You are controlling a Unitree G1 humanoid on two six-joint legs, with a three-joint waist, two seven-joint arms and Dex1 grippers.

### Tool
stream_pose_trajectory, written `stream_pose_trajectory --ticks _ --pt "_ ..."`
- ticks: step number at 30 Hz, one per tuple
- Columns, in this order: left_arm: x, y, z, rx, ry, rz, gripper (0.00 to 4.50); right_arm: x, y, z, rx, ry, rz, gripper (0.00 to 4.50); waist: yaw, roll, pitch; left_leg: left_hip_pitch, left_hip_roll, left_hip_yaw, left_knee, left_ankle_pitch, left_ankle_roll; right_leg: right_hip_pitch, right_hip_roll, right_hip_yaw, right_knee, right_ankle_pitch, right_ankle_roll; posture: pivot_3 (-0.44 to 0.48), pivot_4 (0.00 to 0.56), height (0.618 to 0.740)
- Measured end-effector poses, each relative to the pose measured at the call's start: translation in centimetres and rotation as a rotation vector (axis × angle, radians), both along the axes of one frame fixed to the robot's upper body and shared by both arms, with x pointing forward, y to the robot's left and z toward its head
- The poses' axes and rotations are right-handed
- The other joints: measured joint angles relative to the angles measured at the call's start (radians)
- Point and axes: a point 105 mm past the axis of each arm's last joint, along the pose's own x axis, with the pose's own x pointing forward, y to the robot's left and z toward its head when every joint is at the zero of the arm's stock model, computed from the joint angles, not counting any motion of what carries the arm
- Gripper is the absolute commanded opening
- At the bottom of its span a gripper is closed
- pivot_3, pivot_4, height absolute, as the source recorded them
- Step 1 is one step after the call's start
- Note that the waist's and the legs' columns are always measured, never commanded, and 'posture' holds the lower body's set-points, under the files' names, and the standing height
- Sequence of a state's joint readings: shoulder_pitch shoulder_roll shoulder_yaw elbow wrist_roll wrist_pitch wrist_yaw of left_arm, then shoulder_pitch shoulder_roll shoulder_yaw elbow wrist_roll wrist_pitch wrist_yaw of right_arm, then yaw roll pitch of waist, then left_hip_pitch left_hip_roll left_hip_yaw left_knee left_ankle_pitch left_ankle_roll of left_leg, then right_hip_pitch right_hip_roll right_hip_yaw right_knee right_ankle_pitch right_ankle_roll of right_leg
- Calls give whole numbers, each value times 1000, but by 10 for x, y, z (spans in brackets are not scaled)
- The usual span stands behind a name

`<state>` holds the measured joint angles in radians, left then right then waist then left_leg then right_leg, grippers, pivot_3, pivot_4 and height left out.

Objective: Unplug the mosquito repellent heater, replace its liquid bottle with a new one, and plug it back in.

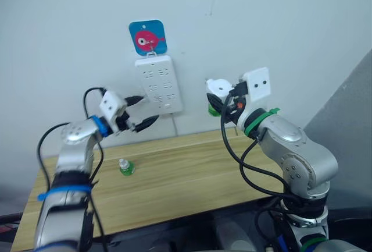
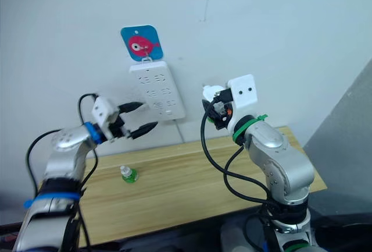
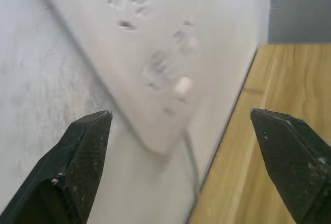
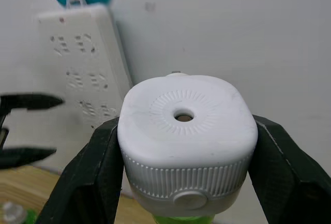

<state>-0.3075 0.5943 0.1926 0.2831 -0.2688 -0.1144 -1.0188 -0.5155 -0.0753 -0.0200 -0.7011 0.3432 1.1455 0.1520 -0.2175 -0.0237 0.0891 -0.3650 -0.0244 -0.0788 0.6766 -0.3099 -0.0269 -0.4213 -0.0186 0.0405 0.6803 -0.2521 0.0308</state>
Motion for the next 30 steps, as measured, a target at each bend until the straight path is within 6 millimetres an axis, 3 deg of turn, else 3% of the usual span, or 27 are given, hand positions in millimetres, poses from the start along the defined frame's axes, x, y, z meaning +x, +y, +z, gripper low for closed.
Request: stream_pose_trajectory --ticks 3,5,10,14,18,24,30 --pt "-27 3 -2 -6 -20 30 4500 -4 -4 -1 63 14 11 2919 9 1 1 0 0 0 0 0 0 1 0 0 -1 0 0 -209 83 740" --pt "-46 -6 1 -5 -29 -1 4500 -6 -4 0 108 22 28 2919 19 3 2 1 0 1 1 0 0 2 0 1 0 0 0 -196 84 740" --pt "-67 -66 20 -99 -77 -161 4500 -10 1 7 267 47 79 2919 44 11 6 4 -1 1 3 0 0 7 1 1 -1 0 0 -198 81 740" --pt "-60 -102 36 -175 -121 -233 4500 -12 5 9 372 88 100 2919 45 12 7 6 0 1 2 0 0 8 2 1 0 0 0 -208 74 740" --pt "-44 -127 61 -264 -198 -250 4500 -9 -6 6 430 127 49 2919 45 12 6 6 -1 2 3 0 0 8 2 2 -1 0 0 -227 66 740" --pt "-30 -143 68 -320 -200 -262 4500 -4 -19 6 563 187 -11 2919 15 13 6 6 1 2 2 0 1 8 5 2 -1 0 0 -240 57 740" --pt "-17 -149 63 -317 -191 -255 4500 -7 -15 17 720 227 31 2919 -3 15 5 5 2 2 2 0 1 9 11 4 -1 -1 1 -239 50 740"
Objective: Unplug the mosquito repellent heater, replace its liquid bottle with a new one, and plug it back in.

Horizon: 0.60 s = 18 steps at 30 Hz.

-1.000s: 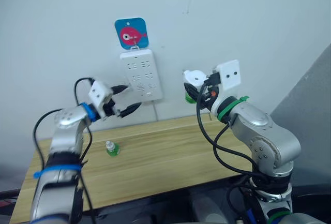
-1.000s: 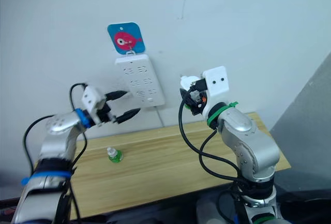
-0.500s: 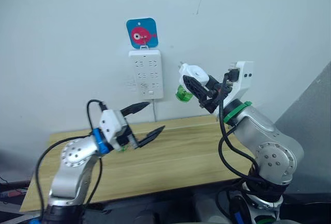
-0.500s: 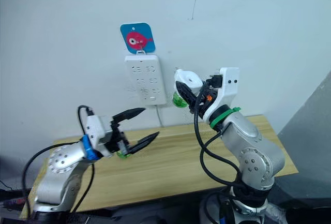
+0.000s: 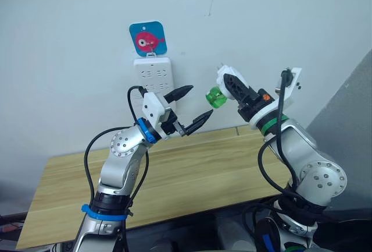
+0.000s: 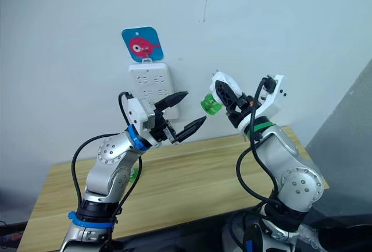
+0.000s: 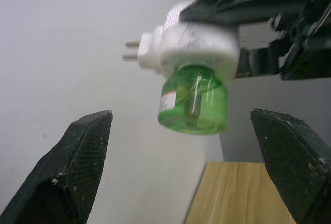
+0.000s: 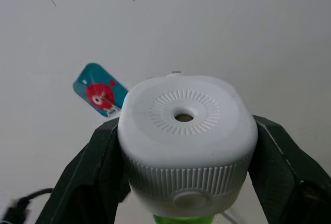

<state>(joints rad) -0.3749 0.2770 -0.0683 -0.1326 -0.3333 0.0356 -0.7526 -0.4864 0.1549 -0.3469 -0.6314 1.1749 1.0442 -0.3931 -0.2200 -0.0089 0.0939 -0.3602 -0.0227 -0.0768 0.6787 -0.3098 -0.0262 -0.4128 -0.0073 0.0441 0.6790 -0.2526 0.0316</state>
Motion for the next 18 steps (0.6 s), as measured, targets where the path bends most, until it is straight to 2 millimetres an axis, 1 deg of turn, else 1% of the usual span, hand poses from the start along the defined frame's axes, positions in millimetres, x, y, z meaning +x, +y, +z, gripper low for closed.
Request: stream_pose_trajectory --ticks 2,6,8,13,18 --pt "1 -7 0 -8 -1 -17 4500 -1 6 2 33 11 31 2919 0 0 0 -1 0 0 0 0 0 0 1 1 0 0 0 -239 50 740" --pt "6 -12 8 -29 -27 -24 4500 -5 13 1 86 38 69 2919 0 0 0 -1 0 0 0 0 0 0 1 1 -1 0 0 -238 48 740" --pt "6 -13 12 -35 -43 -24 4500 -5 14 -1 91 54 68 2919 0 0 0 -1 0 0 0 0 0 0 1 2 -1 0 0 -238 48 740" --pt "8 -10 13 -52 -38 -10 4500 -5 13 0 96 56 60 2919 0 0 0 -1 0 0 0 0 0 0 2 2 -1 -1 1 -242 48 740" --pt "6 -8 5 -54 -2 -10 4500 -7 13 2 101 57 66 2919 0 0 0 -1 0 0 0 0 0 0 2 2 -1 -1 2 -241 50 740"
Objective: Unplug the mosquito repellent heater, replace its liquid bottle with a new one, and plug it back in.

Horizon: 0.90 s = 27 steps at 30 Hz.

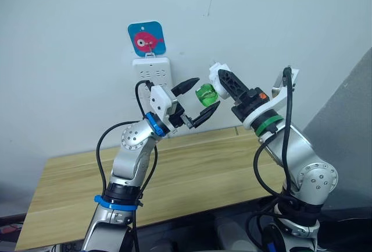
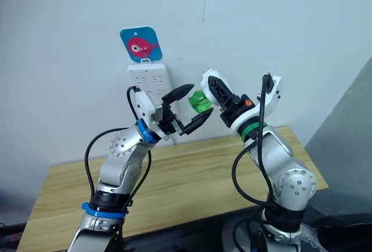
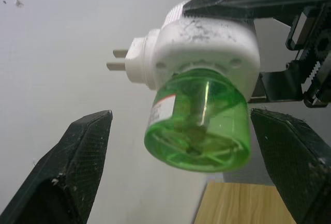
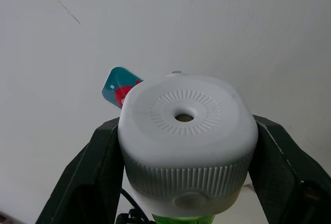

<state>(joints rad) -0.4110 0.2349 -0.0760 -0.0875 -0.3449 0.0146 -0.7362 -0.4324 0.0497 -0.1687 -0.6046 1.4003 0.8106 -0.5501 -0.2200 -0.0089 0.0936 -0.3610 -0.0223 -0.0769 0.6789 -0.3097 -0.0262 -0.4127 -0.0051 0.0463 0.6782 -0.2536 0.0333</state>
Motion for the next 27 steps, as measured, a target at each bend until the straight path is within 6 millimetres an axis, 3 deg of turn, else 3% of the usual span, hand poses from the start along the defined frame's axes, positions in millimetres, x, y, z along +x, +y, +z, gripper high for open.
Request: stream_pose_trajectory --ticks 23,27 --pt "-3 -5 6 -43 16 -38 4500 -2 0 -1 4 8 9 2919 2 0 0 -1 0 0 0 0 0 0 1 1 0 0 1 -239 48 740" --pt "-4 -6 6 -46 22 -47 3613 -2 2 -1 3 12 13 2919 2 0 0 0 0 0 0 0 0 0 1 1 0 0 1 -239 49 740"
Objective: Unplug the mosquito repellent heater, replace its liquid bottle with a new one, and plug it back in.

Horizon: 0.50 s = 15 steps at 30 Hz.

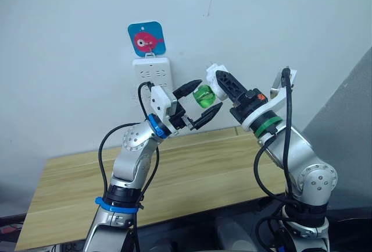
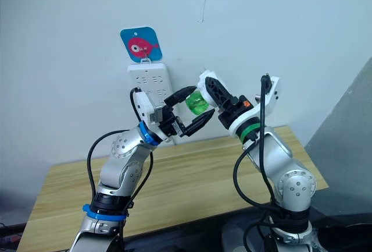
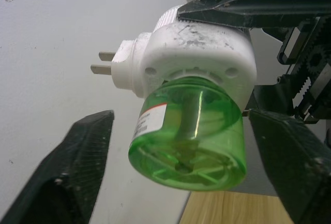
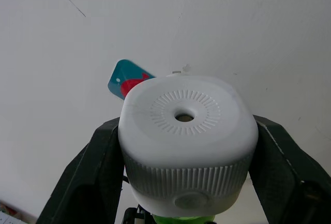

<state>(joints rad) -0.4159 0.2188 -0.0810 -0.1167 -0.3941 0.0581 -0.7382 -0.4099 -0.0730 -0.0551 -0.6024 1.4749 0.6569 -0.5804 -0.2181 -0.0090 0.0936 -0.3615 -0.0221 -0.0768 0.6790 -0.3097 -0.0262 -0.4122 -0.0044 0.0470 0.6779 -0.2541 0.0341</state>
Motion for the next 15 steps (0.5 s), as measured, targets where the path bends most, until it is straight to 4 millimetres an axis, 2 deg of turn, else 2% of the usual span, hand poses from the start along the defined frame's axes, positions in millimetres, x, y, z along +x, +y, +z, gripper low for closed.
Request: stream_pose_trajectory --ticks 4,14,15 --pt "-1 -1 -1 -2 4 -8 2383 1 -3 -1 4 9 -18 2919 0 0 0 0 0 0 0 0 0 0 0 0 0 0 0 -236 51 740" --pt "-4 1 -2 13 6 -15 2363 0 -2 -3 11 20 -3 2919 1 0 0 0 0 0 0 0 0 0 0 0 0 -1 1 -236 53 740" --pt "-5 1 -2 18 0 -16 2363 0 -3 -4 21 25 1 3675 2 0 0 0 0 0 0 0 0 0 0 0 0 -1 1 -237 52 740"
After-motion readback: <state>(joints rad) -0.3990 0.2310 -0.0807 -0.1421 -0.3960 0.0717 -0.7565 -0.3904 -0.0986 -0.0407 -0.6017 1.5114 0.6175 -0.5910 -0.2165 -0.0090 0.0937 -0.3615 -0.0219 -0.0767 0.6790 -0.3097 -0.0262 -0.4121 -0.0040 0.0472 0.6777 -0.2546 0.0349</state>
